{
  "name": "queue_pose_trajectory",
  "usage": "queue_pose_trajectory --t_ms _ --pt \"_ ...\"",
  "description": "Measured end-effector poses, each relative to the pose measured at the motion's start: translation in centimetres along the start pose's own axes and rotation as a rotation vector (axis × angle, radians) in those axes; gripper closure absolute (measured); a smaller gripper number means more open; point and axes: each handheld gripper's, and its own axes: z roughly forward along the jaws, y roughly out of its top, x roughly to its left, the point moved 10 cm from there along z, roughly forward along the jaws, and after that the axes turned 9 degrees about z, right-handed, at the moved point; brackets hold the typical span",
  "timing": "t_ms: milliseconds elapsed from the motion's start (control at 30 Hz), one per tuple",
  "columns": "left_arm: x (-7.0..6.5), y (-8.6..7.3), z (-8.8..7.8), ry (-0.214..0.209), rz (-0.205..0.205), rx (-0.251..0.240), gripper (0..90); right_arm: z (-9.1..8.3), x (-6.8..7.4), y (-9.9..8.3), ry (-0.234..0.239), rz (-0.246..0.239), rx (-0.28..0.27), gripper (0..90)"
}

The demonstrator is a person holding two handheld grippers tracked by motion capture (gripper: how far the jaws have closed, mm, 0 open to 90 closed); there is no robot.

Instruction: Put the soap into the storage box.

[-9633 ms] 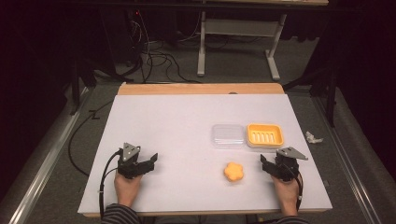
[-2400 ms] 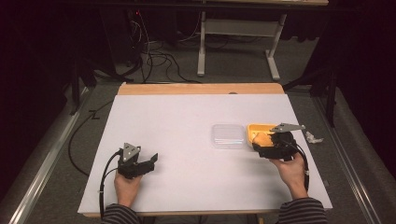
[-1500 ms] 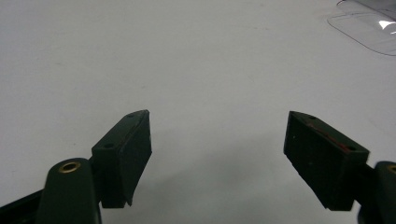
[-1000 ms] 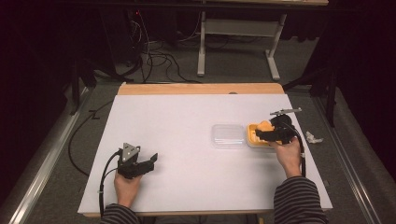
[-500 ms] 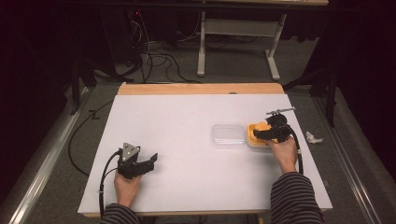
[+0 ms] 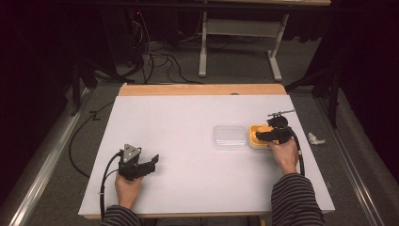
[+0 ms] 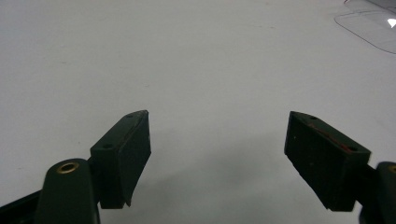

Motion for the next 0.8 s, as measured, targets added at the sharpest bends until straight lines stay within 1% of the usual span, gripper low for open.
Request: queue_pose_trajectory --t_ms 100,167,200,267,300,333,400,500,533,567,600,633,767,800 --pt "0.0 0.0 0.0 0.001 0.004 0.001 23.2 0.1 0.0 -0.1 -0.001 -0.002 0.005 27.2" --pt "0.0 0.0 0.0 0.001 0.0 0.0 23.2 0.2 0.0 -0.1 0.002 0.004 0.003 26.8" --pt "0.0 0.0 0.0 0.002 -0.001 0.0 23.2 0.1 0.0 0.0 0.002 0.01 -0.013 26.8" --pt "0.0 0.0 0.0 0.001 -0.001 0.0 23.3 -0.3 0.0 0.3 0.02 0.029 -0.042 26.4" --pt "0.0 0.0 0.0 0.001 -0.001 0.0 23.3 -0.3 0.0 0.3 0.02 0.029 -0.042 26.4" --pt "0.0 0.0 0.0 0.001 -0.001 0.0 23.3 -0.6 0.0 0.5 0.035 0.042 -0.061 24.8" --pt "0.0 0.0 0.0 0.002 0.0 0.0 23.3 -0.9 0.2 0.5 0.054 0.059 -0.071 23.4" --pt "0.0 0.0 0.0 0.002 -0.001 0.0 23.3 -1.7 0.4 0.7 0.076 0.082 -0.112 24.0" --pt "0.0 0.0 0.0 0.003 -0.001 0.003 23.3 -1.9 0.4 0.8 0.077 0.082 -0.125 24.0" --pt "0.0 0.0 0.0 0.003 -0.001 0.003 23.3 -1.9 0.4 0.8 0.077 0.082 -0.125 24.0" --pt "0.0 0.0 0.0 0.002 -0.002 0.002 23.3 -2.4 0.5 0.9 0.078 0.08 -0.152 24.8" --pt "0.0 0.0 0.0 0.002 -0.001 0.001 23.3 -2.6 0.6 0.9 0.084 0.084 -0.162 25.1" --pt "0.1 0.0 0.0 0.004 -0.003 0.002 23.3 -2.9 0.7 0.7 0.092 0.074 -0.183 25.7" --pt "0.1 -0.1 0.0 0.004 0.002 0.005 23.3 -3.0 0.8 0.6 0.093 0.072 -0.188 25.9"
